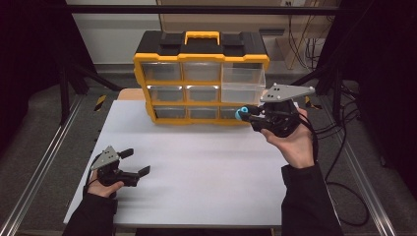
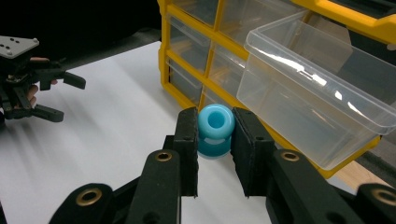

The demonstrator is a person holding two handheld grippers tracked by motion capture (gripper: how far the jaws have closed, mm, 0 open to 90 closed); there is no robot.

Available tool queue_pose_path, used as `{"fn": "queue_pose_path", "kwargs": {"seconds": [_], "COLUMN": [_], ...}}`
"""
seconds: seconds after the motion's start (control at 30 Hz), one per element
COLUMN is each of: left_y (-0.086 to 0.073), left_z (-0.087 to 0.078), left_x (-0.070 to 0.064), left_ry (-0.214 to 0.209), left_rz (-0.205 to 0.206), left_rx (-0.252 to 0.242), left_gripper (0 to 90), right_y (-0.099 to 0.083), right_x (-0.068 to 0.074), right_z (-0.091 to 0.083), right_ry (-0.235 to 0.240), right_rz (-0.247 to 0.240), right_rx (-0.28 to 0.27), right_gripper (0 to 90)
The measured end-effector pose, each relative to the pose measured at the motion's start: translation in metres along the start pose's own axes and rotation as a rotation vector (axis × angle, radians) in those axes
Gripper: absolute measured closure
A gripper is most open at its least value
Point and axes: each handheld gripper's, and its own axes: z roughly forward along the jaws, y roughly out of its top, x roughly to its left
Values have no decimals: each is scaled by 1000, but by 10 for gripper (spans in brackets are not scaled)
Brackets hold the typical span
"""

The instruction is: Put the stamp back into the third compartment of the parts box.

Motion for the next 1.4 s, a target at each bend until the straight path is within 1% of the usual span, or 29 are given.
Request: {"fn": "queue_pose_path", "kwargs": {"seconds": [0.33, 0.9, 1.07, 1.4], "left_y": [0, 0, 0, 0], "left_z": [0, 0, 0, 0], "left_x": [0, 0, 0, 0], "left_ry": [-1, -1, -1, -2], "left_rz": [0, 0, 1, 0], "left_rx": [-1, -2, 0, 0], "left_gripper": [10, 10, 10, 10], "right_y": [11, 27, 32, 42], "right_x": [-3, -16, -20, -26], "right_z": [-1, -1, -2, -3], "right_ry": [-15, -43, -58, -78], "right_rz": [1, 23, 26, 40], "right_rx": [-10, -16, -19, -41], "right_gripper": [724, 723, 724, 724]}}
